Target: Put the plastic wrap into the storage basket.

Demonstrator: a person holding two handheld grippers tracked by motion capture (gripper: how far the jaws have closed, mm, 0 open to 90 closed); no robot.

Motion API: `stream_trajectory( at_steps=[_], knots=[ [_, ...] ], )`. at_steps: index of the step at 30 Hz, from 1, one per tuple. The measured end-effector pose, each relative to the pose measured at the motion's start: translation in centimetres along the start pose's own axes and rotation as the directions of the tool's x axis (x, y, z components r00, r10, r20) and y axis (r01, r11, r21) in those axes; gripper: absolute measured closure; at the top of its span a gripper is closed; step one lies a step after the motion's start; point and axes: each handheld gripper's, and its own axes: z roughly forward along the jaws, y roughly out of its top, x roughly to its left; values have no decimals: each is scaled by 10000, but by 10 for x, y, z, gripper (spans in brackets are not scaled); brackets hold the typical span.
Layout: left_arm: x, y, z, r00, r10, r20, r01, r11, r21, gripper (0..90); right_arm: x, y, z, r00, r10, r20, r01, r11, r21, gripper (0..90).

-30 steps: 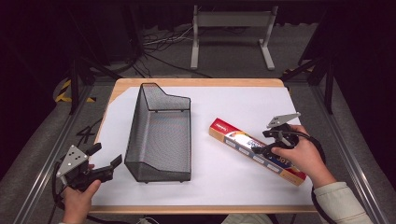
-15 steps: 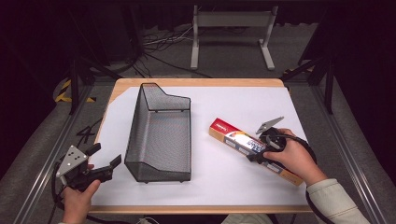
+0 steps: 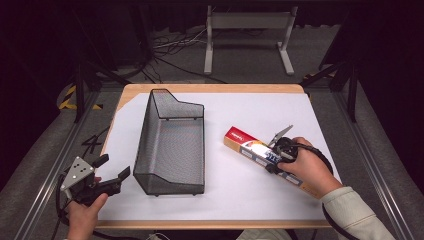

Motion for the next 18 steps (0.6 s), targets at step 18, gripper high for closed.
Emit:
stream_trajectory(
  at_steps=[18],
  knots=[
    [2, 0, -1, 10000, -75, -32, 75, 9999, -68, 159, 8, 6, -10, 9999, 53, 146, -56, 9998, 213, 400]
  ],
)
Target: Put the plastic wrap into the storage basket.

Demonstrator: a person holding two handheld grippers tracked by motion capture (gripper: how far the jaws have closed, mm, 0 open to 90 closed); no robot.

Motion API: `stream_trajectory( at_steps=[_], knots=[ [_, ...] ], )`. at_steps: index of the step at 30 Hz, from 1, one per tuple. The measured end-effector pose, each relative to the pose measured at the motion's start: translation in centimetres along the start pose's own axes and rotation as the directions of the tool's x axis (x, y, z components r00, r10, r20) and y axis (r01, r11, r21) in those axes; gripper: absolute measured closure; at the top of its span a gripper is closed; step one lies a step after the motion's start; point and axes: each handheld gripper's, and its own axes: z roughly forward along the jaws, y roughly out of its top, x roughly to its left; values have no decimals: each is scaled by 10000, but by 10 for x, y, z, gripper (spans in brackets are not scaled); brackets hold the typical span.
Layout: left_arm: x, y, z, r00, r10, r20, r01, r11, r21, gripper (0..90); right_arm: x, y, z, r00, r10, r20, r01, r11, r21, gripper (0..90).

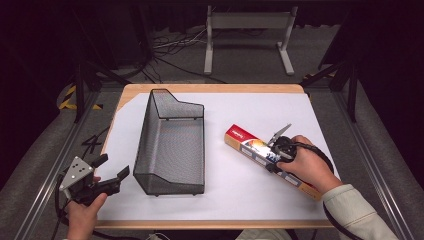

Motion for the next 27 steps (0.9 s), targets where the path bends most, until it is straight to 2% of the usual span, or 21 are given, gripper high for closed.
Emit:
stream_trajectory(
  at_steps=[4, 15, 18, 20, 27],
  knots=[
    [0, 0, -1, 10000, 8, -12, -8, 10000, -42, 159, 0, 3, -8, 9999, 153, -80, -155, 9996, -220, 400],
    [0, 0, 0, 10000, -13, -28, 13, 10000, -35, 160, 3, 11, -29, 9988, 488, -48, -489, 9980, -404, 400],
    [0, -1, 0, 10000, -54, -56, 53, 10000, -37, 160, 2, 14, -38, 9968, 761, -235, -771, 9958, -490, 400],
    [0, -1, 0, 10000, -66, -31, 66, 10000, -40, 160, 2, 16, -43, 9961, 860, -200, -871, 9944, -598, 400],
    [0, -1, 1, 10000, -61, -42, 61, 10000, -73, 160, 2, 22, -58, 9955, 924, -207, -937, 9929, -737, 400]
  ],
)
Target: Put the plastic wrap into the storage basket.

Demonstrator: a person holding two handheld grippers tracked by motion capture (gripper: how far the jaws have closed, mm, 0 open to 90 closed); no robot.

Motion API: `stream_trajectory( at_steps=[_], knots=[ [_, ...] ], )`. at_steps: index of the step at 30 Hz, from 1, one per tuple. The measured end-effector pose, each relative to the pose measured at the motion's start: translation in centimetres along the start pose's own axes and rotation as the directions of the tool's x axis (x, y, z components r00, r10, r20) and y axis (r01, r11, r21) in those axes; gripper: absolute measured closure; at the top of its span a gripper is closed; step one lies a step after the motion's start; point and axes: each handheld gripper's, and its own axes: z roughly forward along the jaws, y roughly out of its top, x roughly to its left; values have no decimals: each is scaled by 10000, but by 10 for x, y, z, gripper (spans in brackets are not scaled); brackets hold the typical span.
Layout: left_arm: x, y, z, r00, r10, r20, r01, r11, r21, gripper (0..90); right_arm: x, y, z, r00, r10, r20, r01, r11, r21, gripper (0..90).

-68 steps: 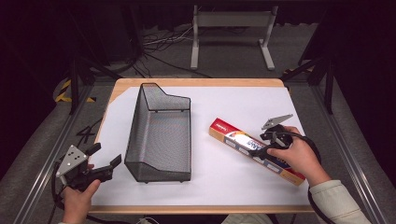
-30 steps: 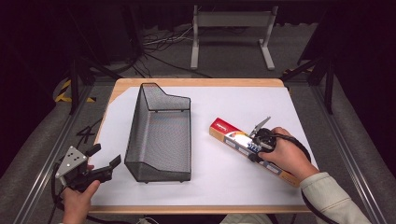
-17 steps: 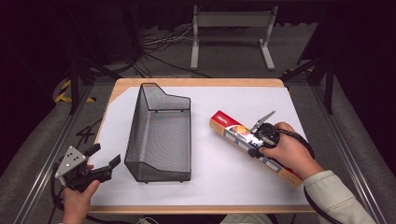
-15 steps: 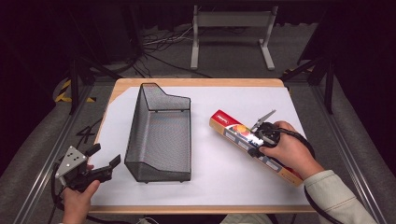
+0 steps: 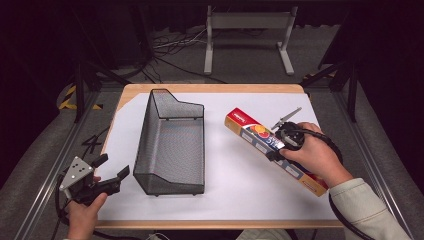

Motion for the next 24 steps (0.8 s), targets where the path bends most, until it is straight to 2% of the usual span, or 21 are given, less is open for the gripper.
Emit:
stream_trajectory(
  at_steps=[6, 10, 13, 15, 18, 24],
  knots=[
    [-1, -1, -1, 10000, -70, -36, 70, 9999, -84, 161, 2, 6, -10, 9999, 76, 85, -75, 9999, -91, 400],
    [-2, -3, -2, 9998, -130, -163, 127, 9998, -172, 160, 3, 10, -16, 9998, 200, 13, -200, 9997, -144, 401],
    [-1, -4, -3, 9994, -209, -279, 201, 9994, -264, 157, 5, 13, -21, 9996, 236, 142, -232, 9994, -269, 401],
    [0, -4, -4, 9990, -317, -312, 306, 9989, -348, 157, 6, 16, -24, 9991, 390, 191, -383, 9986, -354, 401],
    [1, -6, -5, 9981, -448, -417, 431, 9982, -410, 154, 10, 21, -29, 9955, 944, 48, -942, 9948, -393, 402],
    [2, -7, -6, 9980, -441, -447, 423, 9982, -417, 153, 23, 38, -33, 9930, 1163, 216, -1147, 9914, -633, 402]
  ],
)
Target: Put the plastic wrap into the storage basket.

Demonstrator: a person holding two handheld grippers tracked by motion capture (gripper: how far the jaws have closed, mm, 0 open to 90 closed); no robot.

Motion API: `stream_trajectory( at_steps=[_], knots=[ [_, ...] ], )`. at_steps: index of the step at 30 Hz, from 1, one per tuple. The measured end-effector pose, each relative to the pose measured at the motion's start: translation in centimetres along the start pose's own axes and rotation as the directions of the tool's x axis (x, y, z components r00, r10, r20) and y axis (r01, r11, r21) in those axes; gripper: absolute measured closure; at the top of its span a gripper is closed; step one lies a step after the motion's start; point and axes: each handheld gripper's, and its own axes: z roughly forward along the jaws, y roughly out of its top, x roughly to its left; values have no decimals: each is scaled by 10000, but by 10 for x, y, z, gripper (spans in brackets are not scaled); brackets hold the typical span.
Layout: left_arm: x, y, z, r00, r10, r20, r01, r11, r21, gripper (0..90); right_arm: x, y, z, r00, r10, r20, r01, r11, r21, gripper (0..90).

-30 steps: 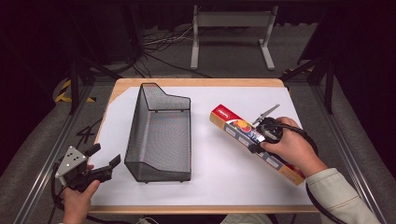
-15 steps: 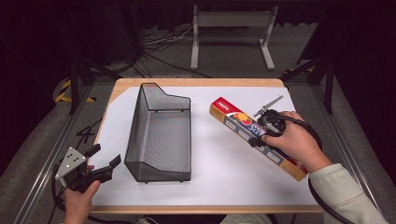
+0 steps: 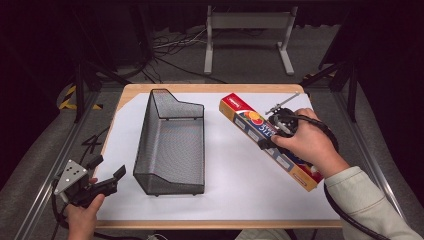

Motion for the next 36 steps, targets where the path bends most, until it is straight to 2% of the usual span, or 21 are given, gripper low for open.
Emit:
stream_trajectory(
  at_steps=[8, 14, 20, 23, 27, 31, 35, 36],
  knots=[
    [0, -2, 2, 10000, -52, -63, 52, 10000, 44, 152, 20, 22, 3, 9998, 154, 113, -154, 9999, 1, 403],
    [1, -3, 3, 9999, -87, -132, 88, 10000, 19, 152, 34, 40, 7, 9984, 572, -39, -572, 9983, -76, 403],
    [1, -3, 4, 9999, -90, -117, 90, 10000, 0, 153, 45, 55, 15, 9949, 997, 147, -998, 9950, 36, 405],
    [2, -3, 5, 9999, -100, -109, 100, 9999, 7, 153, 49, 61, 17, 9921, 1249, 92, -1249, 9922, -36, 405],
    [2, -4, 6, 9999, -123, -90, 123, 9999, 24, 153, 56, 70, 20, 9900, 1409, -106, -1410, 9899, -123, 404],
    [1, -4, 7, 9999, -106, -94, 107, 9999, 73, 153, 65, 76, 24, 9896, 1440, -60, -1440, 9896, -45, 404],
    [2, -4, 7, 9999, -101, -113, 101, 9999, 21, 153, 76, 84, 28, 9860, 1664, -97, -1665, 9860, -30, 404],
    [2, -4, 7, 9998, -138, -106, 139, 9999, 20, 154, 79, 86, 29, 9875, 1566, -147, -1567, 9876, -48, 404]
  ],
)
